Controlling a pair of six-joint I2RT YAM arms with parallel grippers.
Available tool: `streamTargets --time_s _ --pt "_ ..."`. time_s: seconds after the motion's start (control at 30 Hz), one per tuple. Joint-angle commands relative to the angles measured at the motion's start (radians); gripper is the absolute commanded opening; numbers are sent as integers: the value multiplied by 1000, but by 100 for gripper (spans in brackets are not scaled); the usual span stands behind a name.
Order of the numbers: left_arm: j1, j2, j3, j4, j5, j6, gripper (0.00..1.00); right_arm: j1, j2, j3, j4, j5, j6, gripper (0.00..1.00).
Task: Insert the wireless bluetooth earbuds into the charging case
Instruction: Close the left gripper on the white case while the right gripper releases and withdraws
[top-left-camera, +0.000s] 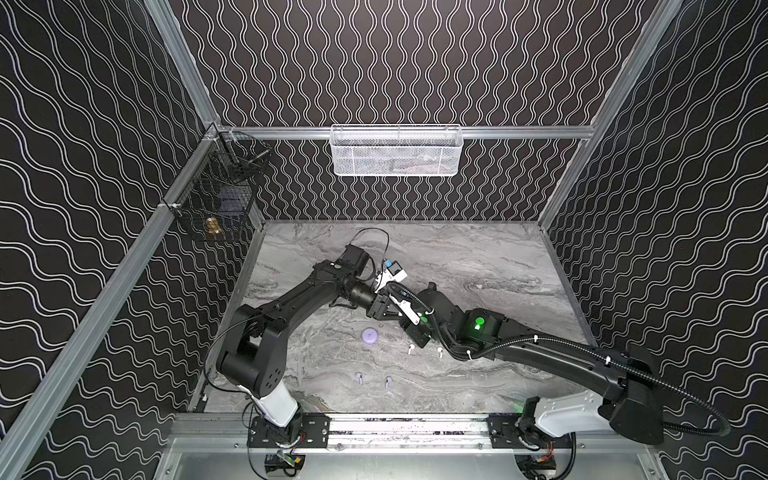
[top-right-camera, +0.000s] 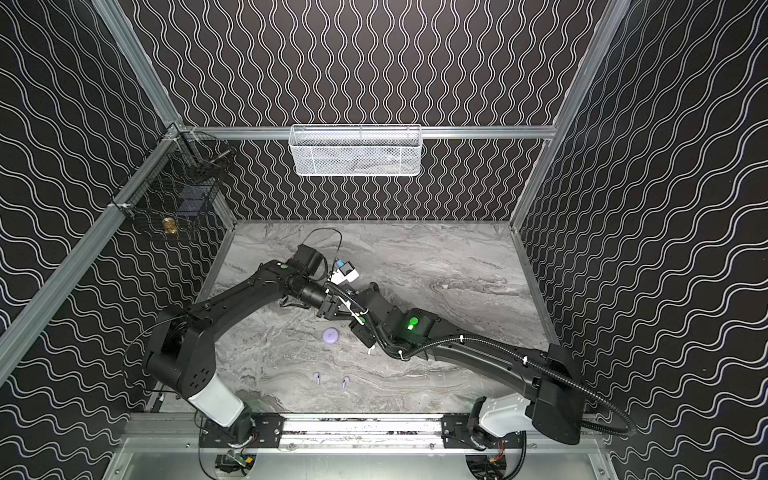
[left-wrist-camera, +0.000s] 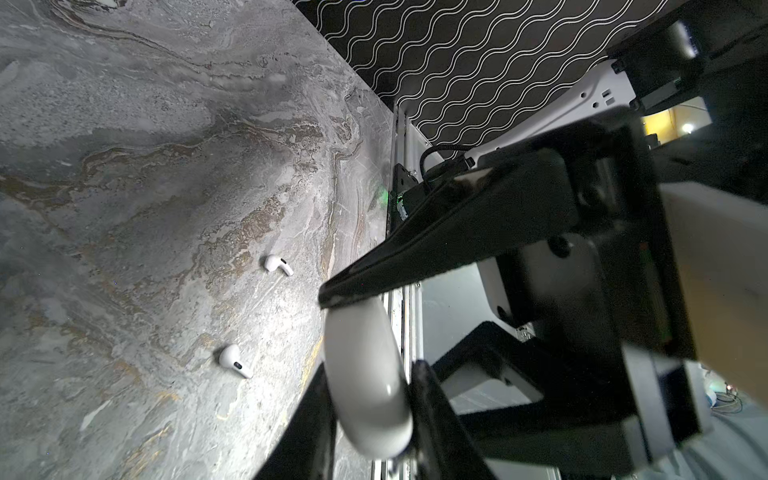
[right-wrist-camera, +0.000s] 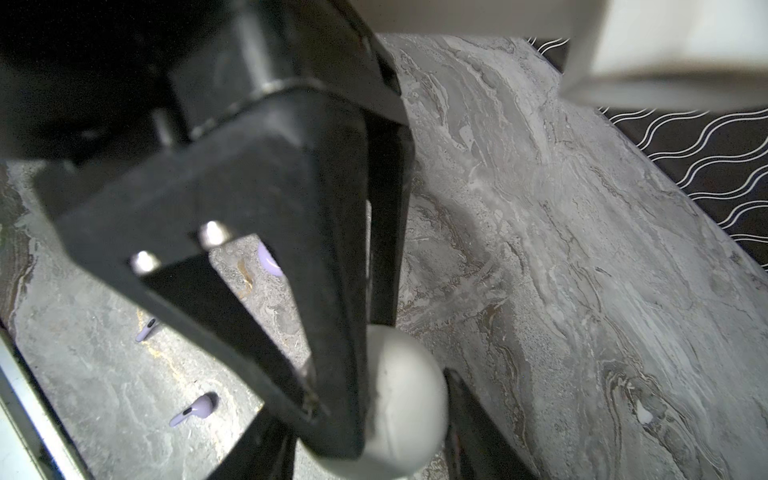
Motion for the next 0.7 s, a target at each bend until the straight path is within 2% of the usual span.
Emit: streamTargets --time_s 0.0,0.67 --pt "-10 5 -1 -133 14 81 27 -19 -6 21 138 124 7 38" --pt "-23 54 34 -236 55 165 28 -31 3 21 161 111 -7 37"
